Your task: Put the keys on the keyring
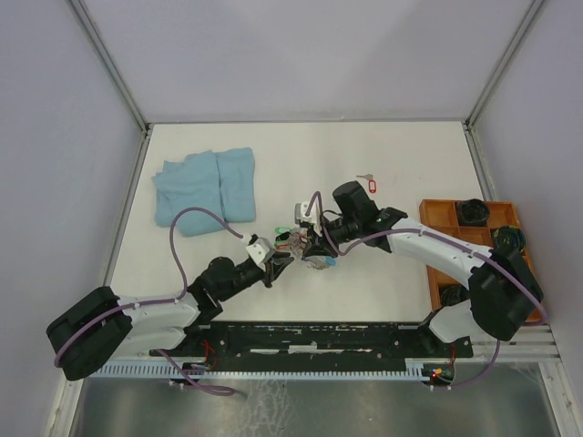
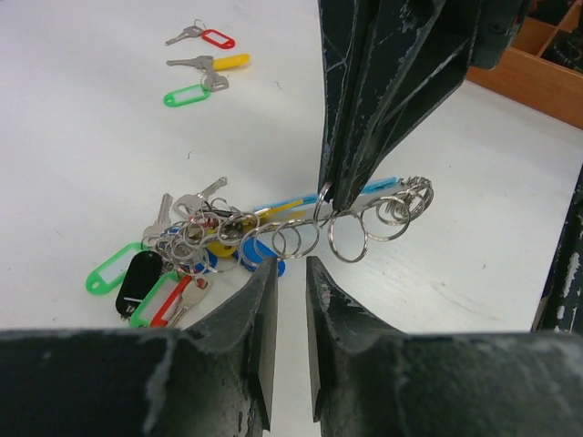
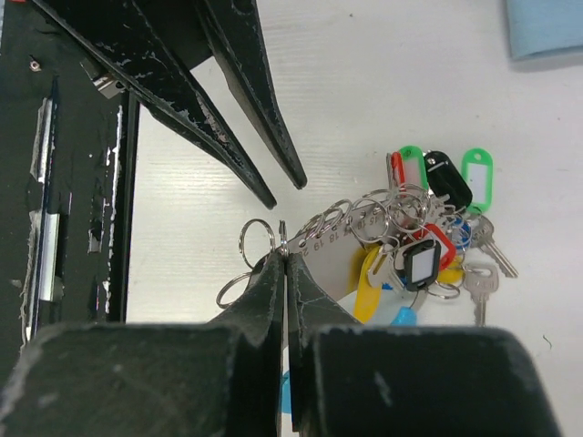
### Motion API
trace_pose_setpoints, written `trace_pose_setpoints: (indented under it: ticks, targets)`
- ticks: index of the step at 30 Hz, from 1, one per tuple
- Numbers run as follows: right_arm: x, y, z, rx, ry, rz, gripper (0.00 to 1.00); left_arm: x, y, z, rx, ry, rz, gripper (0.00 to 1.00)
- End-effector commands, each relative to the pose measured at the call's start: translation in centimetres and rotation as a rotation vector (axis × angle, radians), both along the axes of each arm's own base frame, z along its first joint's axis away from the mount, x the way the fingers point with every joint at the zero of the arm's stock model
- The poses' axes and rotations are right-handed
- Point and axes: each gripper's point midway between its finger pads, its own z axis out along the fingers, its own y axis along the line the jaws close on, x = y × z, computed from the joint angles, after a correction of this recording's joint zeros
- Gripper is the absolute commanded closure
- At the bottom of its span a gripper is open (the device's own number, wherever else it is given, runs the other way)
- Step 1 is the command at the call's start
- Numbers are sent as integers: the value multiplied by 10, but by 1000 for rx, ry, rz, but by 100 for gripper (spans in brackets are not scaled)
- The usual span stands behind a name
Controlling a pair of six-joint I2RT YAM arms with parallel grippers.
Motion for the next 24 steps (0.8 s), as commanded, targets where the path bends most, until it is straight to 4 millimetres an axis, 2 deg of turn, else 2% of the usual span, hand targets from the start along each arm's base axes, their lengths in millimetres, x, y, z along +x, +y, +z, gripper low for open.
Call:
trace_pose_setpoints:
  ticks: [1, 8, 20, 24]
  targets:
    - [4, -2, 25, -21, -49, -24, 99, 9, 5, 8, -41, 12, 63, 74]
    - [6, 7, 28, 36, -45, -49, 99, 10, 11, 14, -160, 89, 104, 73]
    - [11, 15, 29, 116, -43, -98, 99, 13, 13, 17, -534, 521, 252, 70]
    - [10, 15, 29, 126, -39, -101, 99, 20, 16, 6, -602, 639, 335, 67]
